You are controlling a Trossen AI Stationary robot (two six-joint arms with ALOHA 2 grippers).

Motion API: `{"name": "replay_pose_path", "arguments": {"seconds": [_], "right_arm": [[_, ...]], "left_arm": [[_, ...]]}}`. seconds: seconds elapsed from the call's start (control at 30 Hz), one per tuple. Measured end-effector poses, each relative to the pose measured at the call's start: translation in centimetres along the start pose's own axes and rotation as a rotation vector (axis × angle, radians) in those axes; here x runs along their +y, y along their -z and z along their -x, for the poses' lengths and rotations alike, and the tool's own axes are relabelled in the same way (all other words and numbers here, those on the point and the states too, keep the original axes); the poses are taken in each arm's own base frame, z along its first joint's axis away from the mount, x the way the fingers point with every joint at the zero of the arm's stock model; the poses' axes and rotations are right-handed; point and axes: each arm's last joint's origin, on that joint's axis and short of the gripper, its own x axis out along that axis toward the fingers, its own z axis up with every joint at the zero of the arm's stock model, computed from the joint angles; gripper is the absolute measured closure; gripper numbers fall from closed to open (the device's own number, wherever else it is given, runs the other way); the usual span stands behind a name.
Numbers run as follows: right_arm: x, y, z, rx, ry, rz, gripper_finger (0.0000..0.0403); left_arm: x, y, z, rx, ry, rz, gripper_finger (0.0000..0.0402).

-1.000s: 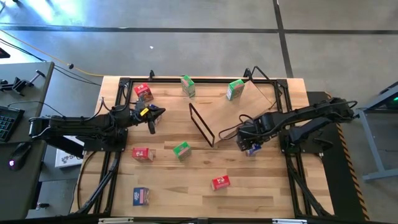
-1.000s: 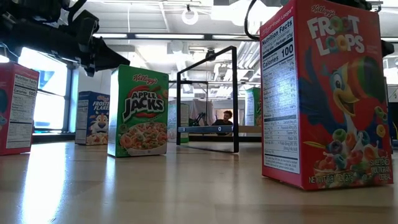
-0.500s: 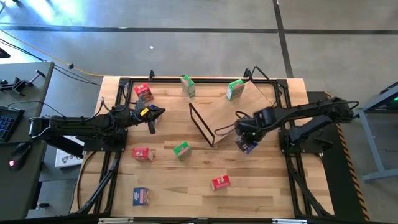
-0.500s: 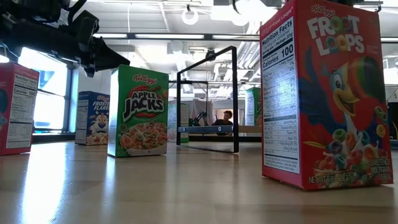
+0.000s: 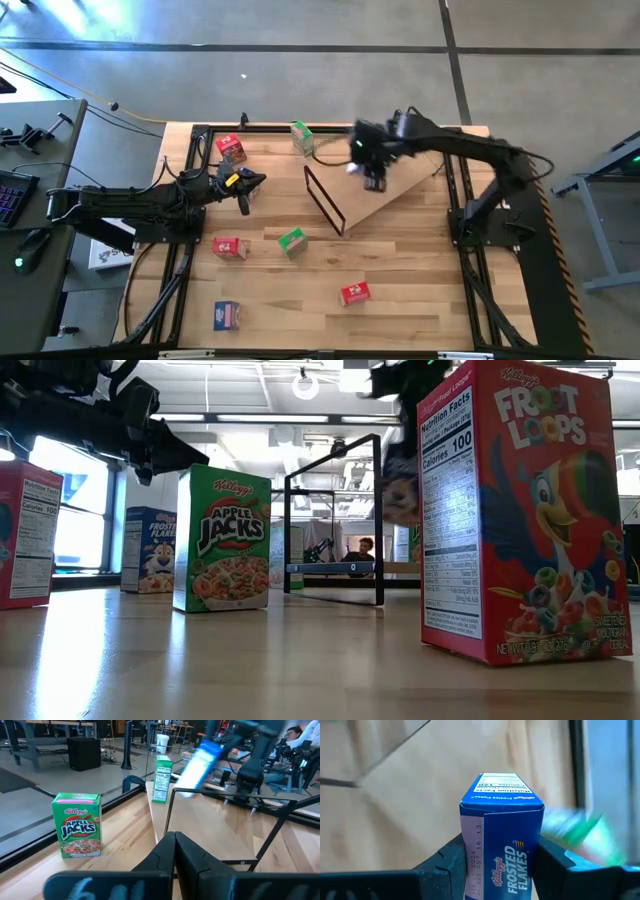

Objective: Stack cereal on shelf
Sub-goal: Put the middle blue cereal box on the shelf

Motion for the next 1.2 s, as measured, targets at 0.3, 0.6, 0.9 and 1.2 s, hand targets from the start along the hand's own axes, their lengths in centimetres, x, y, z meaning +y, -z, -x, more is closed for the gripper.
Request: {"name": "replay_pose_path", "arguments": {"seconds": [0.3, 0.6, 0.9, 1.2], "right_arm": [[-2.9, -4.4, -5.8, 0.11, -0.014, 0.334, 0.0249], [-2.2, -4.8, -7.3, 0.214, -0.023, 0.436, 0.0249], [-2.1, -4.8, -7.5, 0.232, -0.001, 0.45, 0.0232], [-2.2, -4.7, -7.5, 0.255, 0.044, 0.462, 0.0206]], "left_arm": [[-0.1, 0.1, 0.0, 0.01, 0.022, -0.019, 0.0401], [-0.1, 0.1, 0.0, 0.015, 0.05, -0.038, 0.0401], [-0.1, 0.1, 0.0, 0.016, 0.05, -0.039, 0.0401], [-0.1, 0.1, 0.0, 0.016, 0.05, -0.021, 0.0401]]}}
